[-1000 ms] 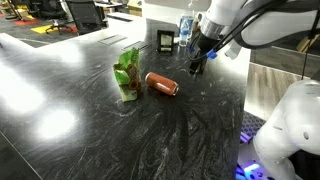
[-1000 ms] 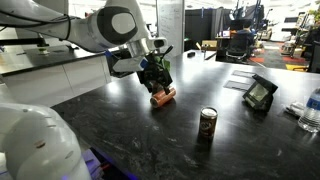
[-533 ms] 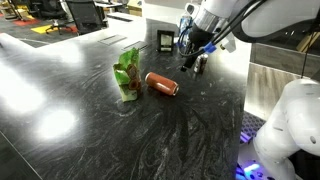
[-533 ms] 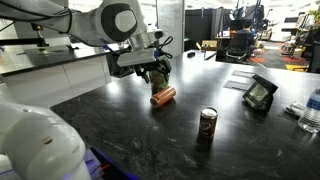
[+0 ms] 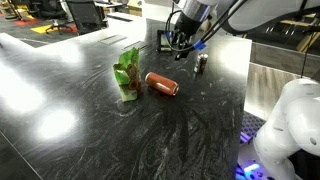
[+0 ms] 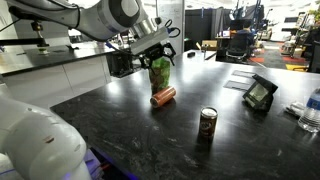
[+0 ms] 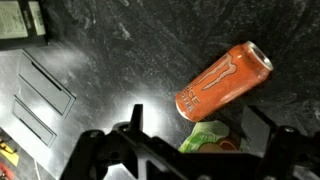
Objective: Move the green packet to the right
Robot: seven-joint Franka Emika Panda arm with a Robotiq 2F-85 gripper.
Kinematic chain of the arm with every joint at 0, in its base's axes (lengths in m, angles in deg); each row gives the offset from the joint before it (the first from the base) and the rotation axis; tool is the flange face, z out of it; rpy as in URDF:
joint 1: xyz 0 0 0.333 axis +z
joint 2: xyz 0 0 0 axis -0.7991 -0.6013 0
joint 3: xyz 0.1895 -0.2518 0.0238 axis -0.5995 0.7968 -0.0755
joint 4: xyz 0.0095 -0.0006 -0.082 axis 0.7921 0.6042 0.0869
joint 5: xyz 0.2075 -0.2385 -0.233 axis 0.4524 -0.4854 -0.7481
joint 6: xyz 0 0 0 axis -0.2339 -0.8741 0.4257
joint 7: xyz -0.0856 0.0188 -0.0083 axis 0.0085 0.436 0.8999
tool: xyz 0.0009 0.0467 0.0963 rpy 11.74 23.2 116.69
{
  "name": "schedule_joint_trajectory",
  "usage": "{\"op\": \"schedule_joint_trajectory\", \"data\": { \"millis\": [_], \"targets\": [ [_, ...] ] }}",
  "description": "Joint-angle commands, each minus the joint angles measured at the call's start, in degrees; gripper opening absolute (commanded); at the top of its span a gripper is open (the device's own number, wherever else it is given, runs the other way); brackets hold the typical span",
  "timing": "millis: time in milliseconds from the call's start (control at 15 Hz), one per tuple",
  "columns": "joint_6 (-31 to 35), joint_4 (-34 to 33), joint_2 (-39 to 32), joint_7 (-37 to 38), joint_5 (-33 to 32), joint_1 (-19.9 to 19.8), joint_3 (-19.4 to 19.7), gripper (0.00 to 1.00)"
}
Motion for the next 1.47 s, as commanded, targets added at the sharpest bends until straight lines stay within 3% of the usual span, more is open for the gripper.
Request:
{"op": "schedule_joint_trajectory", "data": {
  "millis": [0, 267, 533, 867, 1200, 1267, 1333, 1400],
  "targets": [
    [4.48, -6.74, -8.34, -8.97, -1.4, 1.8, 1.12, 1.0],
    [10.36, -10.74, -13.41, -22.37, 6.01, 5.75, 3.55, 1.0],
    [10.25, -14.14, -17.34, -38.89, 16.27, 9.03, 5.09, 1.0],
    [8.12, -17.41, -21.35, -55.47, 21.24, 8.13, 3.59, 1.0],
    [8.34, -19.68, -26.0, -62.33, 23.47, 6.5, 2.21, 1.0],
    [8.19, -20.23, -27.05, -62.71, 23.67, 6.16, 1.83, 0.99],
    [8.19, -20.57, -27.81, -62.71, 23.58, 5.7, 1.37, 0.74],
    [8.07, -20.97, -28.47, -62.57, 23.45, 5.25, 0.87, 0.74]
  ]
}}
